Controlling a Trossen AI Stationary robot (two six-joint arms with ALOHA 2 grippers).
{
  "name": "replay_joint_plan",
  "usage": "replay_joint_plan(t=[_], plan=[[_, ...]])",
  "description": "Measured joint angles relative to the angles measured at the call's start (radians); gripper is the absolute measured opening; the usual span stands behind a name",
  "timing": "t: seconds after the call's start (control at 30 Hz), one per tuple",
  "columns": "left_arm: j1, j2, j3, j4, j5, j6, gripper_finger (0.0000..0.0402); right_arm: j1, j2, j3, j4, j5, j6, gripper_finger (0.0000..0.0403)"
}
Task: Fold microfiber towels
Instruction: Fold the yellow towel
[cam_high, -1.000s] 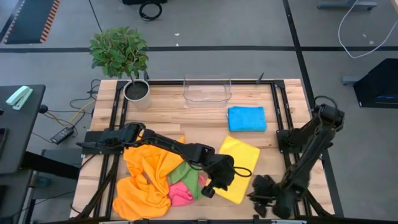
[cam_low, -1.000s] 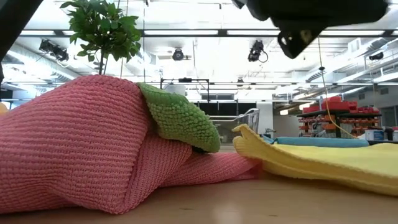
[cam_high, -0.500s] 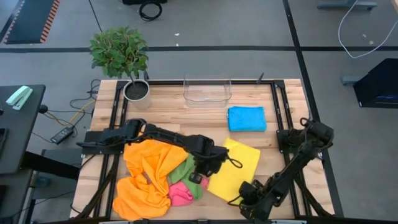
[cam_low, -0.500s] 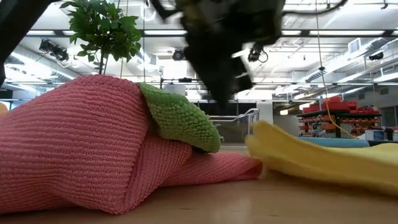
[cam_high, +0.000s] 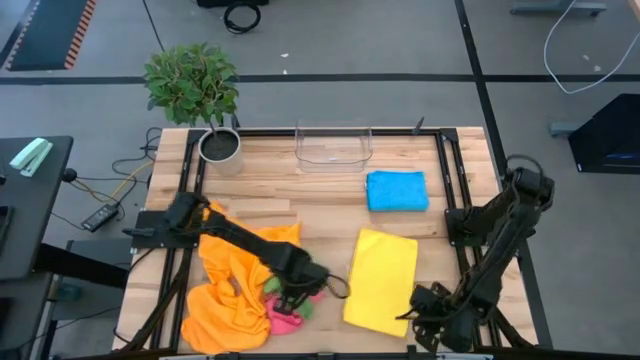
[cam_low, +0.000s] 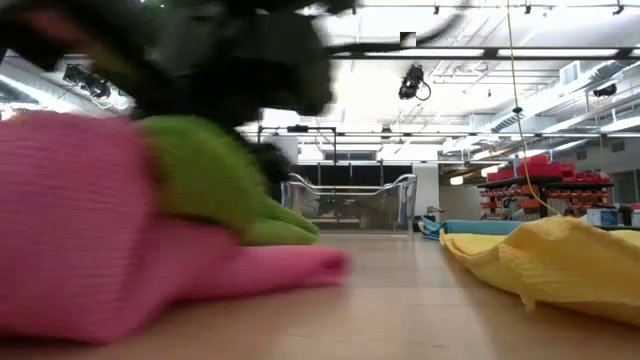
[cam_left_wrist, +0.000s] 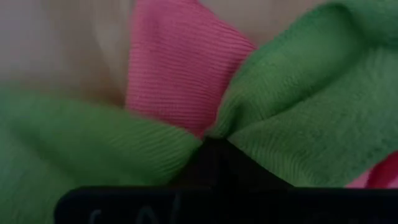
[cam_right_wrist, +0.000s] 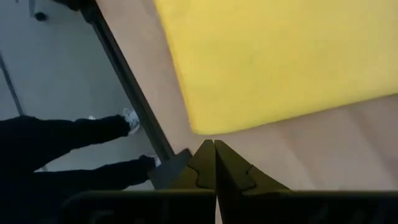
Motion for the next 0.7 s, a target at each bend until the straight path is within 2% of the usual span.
replay_joint_plan(t=[0.1, 0.2, 0.27, 0.4, 0.53, 0.7], plan=[[-0.02, -0.098, -0.124, -0.021, -0.075, -0.1, 0.0003, 0.005, -0.064, 0.001, -0.091, 0.031, 0.0, 0.0001], [-0.016, -0.218, -0.249, -0.043, -0.203, -0.243, 0.0003, 0.007, -0.102, 0.001, -0.152, 0.053, -0.016, 0.0001], [-0.008, -0.304, -0.315, -0.047, -0.294, -0.334, 0.0004, 0.008, -0.105, 0.001, -0.137, 0.085, -0.072, 0.0001], [0.002, -0.474, -0.37, 0.021, -0.405, -0.438, 0.0003, 0.017, -0.061, 0.001, -0.047, 0.114, -0.224, 0.0001], [-0.007, -0.561, -0.369, 0.199, -0.463, -0.405, 0.0005, 0.022, 0.009, 0.001, 0.064, 0.115, -0.331, 0.0001], [-0.036, -0.552, -0.368, 0.493, -0.477, -0.195, 0.0015, 0.021, 0.078, 0.001, 0.122, 0.117, -0.417, 0.0011]])
